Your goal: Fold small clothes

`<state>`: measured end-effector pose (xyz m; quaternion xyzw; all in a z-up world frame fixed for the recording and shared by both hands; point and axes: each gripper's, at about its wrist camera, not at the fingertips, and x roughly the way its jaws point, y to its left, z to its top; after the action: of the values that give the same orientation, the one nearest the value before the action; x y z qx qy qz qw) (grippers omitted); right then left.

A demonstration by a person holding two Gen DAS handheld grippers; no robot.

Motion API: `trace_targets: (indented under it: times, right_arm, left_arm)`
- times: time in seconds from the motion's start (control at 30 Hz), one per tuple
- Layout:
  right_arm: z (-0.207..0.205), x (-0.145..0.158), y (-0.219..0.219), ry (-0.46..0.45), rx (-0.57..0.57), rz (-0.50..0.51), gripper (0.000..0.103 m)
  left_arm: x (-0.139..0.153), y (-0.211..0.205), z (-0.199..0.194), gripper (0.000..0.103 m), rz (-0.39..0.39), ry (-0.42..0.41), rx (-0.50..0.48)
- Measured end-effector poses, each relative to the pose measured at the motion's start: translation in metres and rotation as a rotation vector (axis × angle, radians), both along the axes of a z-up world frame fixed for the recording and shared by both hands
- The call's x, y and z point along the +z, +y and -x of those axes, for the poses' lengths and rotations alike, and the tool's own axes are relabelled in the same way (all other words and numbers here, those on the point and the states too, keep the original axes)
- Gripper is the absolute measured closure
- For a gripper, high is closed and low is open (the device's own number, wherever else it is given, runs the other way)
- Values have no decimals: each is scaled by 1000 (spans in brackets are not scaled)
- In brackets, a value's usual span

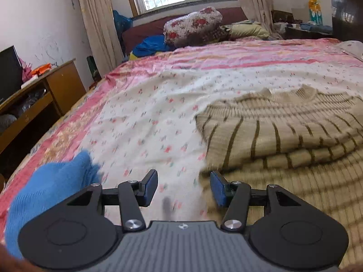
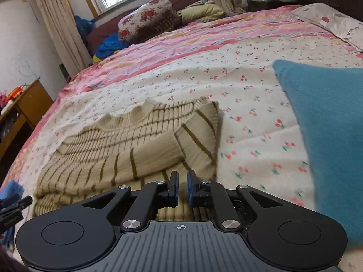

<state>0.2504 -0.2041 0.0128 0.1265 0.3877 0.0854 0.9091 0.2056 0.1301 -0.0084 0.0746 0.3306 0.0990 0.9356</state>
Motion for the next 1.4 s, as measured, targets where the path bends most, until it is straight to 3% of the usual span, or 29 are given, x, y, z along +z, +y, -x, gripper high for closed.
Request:
trace_targets:
  times: [0.37,0.67,0.87,1.1,1.4]
  right_arm:
    - [111,5,-16,93,98,22,91]
    - [179,-10,-24,226,127,5,90]
    - [199,-13,-22,251,137,10,85]
    - [207,-17,-25,266,130,-6,85]
    - [208,-17,-31,271,129,-22,85]
  left_arm:
    - [-2,7,104,46,118,101,-43]
    - [-5,-5,160,46,251,198,-115]
    - [-8,-7,179,48,279,248,-113]
    - [-9,-15,186,72,290,293,-157]
    - [-6,-5,192,73,383,303,-124]
